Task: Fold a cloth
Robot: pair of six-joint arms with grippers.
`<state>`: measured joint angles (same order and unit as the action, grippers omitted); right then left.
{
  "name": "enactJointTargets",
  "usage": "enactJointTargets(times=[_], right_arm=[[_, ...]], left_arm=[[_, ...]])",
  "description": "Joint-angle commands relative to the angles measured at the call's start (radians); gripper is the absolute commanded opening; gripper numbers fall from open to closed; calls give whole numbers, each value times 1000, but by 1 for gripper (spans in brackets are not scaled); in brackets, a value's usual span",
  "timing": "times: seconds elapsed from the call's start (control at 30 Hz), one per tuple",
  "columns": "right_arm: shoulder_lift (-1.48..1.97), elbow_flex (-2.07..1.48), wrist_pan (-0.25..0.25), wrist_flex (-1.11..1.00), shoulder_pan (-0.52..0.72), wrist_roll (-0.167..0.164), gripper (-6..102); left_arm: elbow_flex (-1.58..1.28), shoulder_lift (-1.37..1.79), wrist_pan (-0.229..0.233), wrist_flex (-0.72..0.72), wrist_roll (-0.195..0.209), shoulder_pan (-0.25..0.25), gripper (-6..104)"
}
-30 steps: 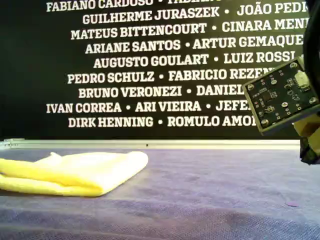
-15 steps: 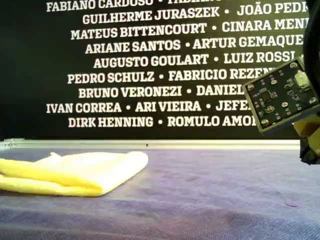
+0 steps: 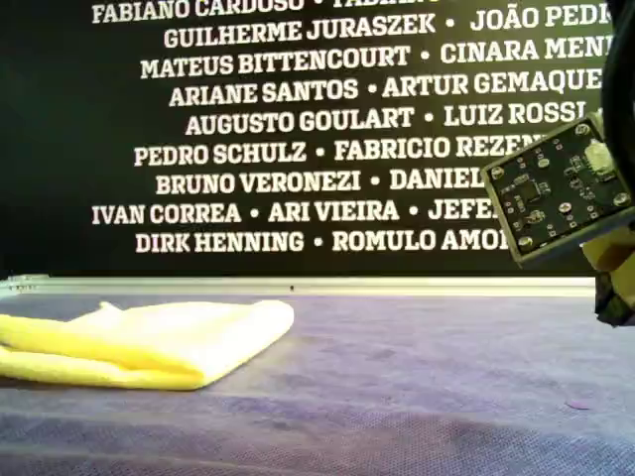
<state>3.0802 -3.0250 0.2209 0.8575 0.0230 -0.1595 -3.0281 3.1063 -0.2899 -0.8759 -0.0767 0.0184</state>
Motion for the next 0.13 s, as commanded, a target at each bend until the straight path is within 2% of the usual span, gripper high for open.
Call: enactJointTargets(times=[0.0,0.1], right_arm=[[41,-14,-3,12,3,-5,1],[41,-14,-3,12,3,-5,1]], left_arm=[[23,3,-9,0,-3,-20,0],[23,3,-9,0,-3,-20,0]])
